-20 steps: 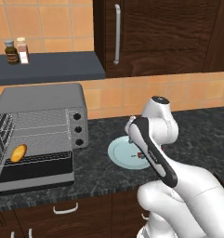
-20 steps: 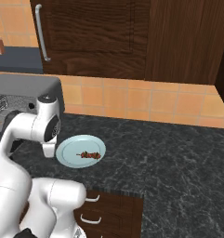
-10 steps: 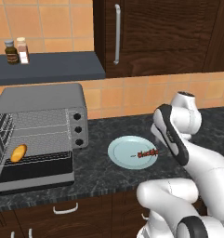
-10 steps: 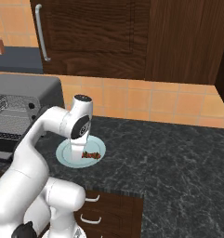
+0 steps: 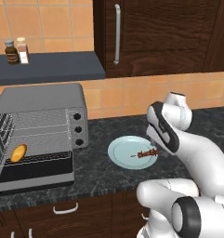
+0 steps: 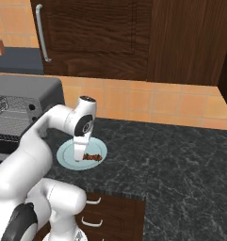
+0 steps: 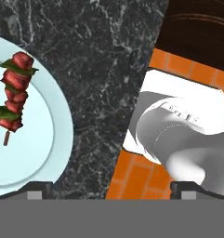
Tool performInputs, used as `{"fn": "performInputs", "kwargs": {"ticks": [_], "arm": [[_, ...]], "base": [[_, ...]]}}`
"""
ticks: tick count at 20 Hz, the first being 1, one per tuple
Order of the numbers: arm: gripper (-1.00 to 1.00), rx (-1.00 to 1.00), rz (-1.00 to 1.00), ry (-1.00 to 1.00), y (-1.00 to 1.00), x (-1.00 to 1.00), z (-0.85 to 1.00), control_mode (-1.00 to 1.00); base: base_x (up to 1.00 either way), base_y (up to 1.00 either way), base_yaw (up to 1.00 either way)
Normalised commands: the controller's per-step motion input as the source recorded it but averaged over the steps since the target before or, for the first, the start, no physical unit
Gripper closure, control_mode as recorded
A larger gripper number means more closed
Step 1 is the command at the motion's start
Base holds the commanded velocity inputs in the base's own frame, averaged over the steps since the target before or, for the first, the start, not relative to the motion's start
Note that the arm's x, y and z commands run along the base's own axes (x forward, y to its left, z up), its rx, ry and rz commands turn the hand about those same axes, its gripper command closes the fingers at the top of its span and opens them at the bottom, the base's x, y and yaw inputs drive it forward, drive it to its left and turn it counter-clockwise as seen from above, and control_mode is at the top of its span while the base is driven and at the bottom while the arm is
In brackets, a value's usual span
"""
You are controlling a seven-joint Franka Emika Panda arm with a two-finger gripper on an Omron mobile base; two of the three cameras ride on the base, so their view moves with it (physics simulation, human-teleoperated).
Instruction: Pick up the kebab skewer and baguette bread, and place them inside the toaster oven. Close the toaster oven door and start by setting the timer.
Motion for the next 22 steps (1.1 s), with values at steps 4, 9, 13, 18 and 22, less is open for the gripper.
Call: {"fn": "performInputs", "kwargs": {"ticks": [4,9,13,18,22], "arm": [[-1.00,0.00,0.00,0.00,-0.04,0.36,-0.36,-1.00],[-1.00,0.00,0.00,0.00,-0.01,0.34,-0.41,-1.00],[-1.00,0.00,0.00,0.00,0.01,0.42,-0.26,-1.00],[-1.00,0.00,0.00,0.00,0.00,0.26,-0.21,-1.00],[-1.00,0.00,0.00,0.00,0.01,0.24,-0.29,-1.00]], "base": [[0.00,0.00,0.00],[0.00,0.00,0.00],[0.00,0.00,0.00],[0.00,0.00,0.00],[0.00,0.00,0.00]]}}
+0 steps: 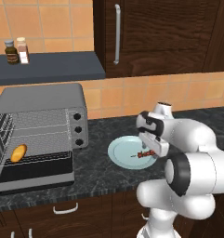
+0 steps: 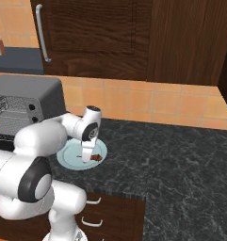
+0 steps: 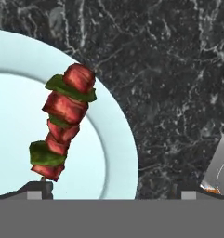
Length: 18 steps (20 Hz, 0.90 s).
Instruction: Pick up the kebab skewer and baguette bread, and place them inside the toaster oven. Close the toaster oven door and start by setting the timer.
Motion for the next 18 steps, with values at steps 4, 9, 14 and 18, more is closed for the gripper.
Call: {"fn": "performInputs", "kwargs": {"ticks": [4,9,14,18], "arm": [[-1.00,0.00,0.00,0.00,0.08,0.18,-0.31,-1.00],[-1.00,0.00,0.00,-0.03,0.06,0.37,-0.11,-1.00],[-1.00,0.00,0.00,-0.03,0.03,0.22,-0.31,-1.00],[-1.00,0.00,0.00,-0.01,0.01,0.13,-0.35,-1.00]], "base": [[0.00,0.00,0.00],[0.00,0.00,0.00],[0.00,0.00,0.00],[0.00,0.00,0.00]]}}
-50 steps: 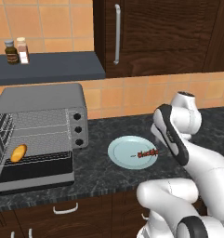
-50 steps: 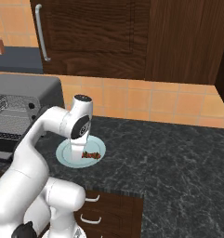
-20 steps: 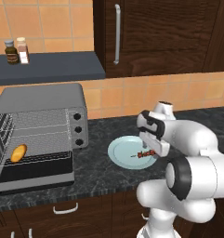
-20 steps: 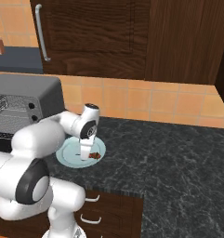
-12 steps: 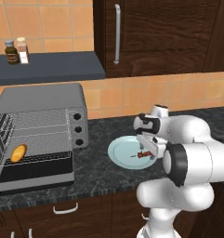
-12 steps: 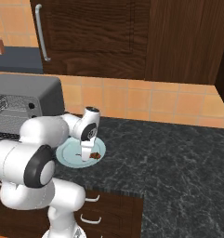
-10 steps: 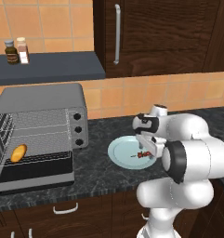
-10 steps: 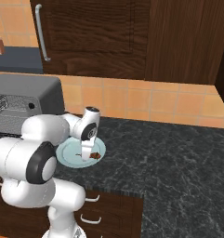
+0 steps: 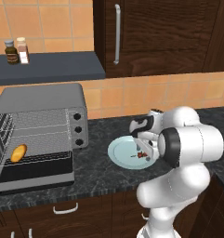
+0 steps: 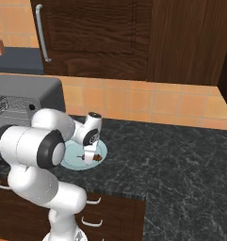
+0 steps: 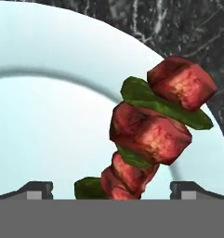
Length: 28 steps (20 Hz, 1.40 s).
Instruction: Pick up the kebab skewer and baguette bread, and place them inside the toaster oven. Close the toaster oven door and start by setting the timer.
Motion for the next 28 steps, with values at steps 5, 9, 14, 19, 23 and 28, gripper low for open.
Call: {"fn": "performInputs", "kwargs": {"ticks": [5,9,14,19,23,28], "arm": [[-1.00,0.00,0.00,0.00,0.00,0.16,-0.17,-1.00],[-1.00,0.00,0.00,0.00,0.03,0.03,-0.22,-1.00],[1.00,0.00,0.00,0.00,0.05,0.13,-0.26,-1.00],[1.00,0.01,0.00,0.00,0.00,0.02,-0.14,-1.00],[1.00,0.00,0.23,-0.03,0.44,-0.55,0.87,-1.00],[1.00,-0.14,0.51,-0.01,1.00,-0.77,0.54,-1.00]], "base": [[0.00,0.00,0.00],[0.00,0.00,0.00],[0.00,0.00,0.00],[0.00,0.00,0.00],[0.00,0.00,0.00],[0.00,0.00,0.00]]}}
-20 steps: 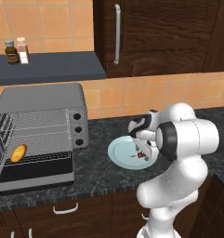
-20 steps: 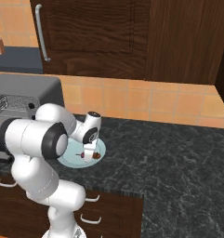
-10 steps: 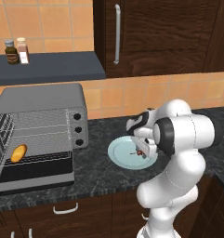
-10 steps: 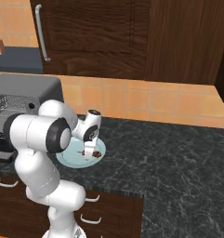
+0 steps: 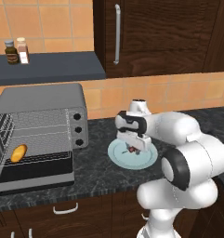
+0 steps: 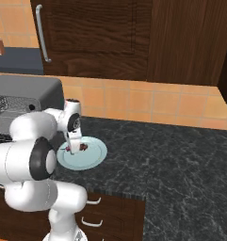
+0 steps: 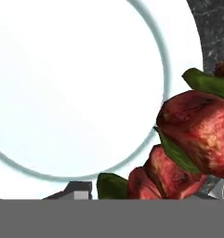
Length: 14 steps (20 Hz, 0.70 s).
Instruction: Pick up the kebab skewer and baguette bread, and place them inside the toaster oven. Close the toaster oven door and start by setting the timer.
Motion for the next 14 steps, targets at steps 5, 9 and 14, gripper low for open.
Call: {"fn": "performInputs", "kwargs": {"ticks": [5,9,14], "arm": [[1.00,-0.13,0.49,-0.14,1.00,-0.77,0.40,-1.00],[1.00,-0.03,0.28,-0.07,1.00,-0.47,0.45,-1.00],[1.00,0.00,0.24,-0.08,1.00,-0.11,0.39,-1.00]], "base": [[0.00,0.00,0.00],[0.00,0.00,0.00],[0.00,0.00,0.00]]}}
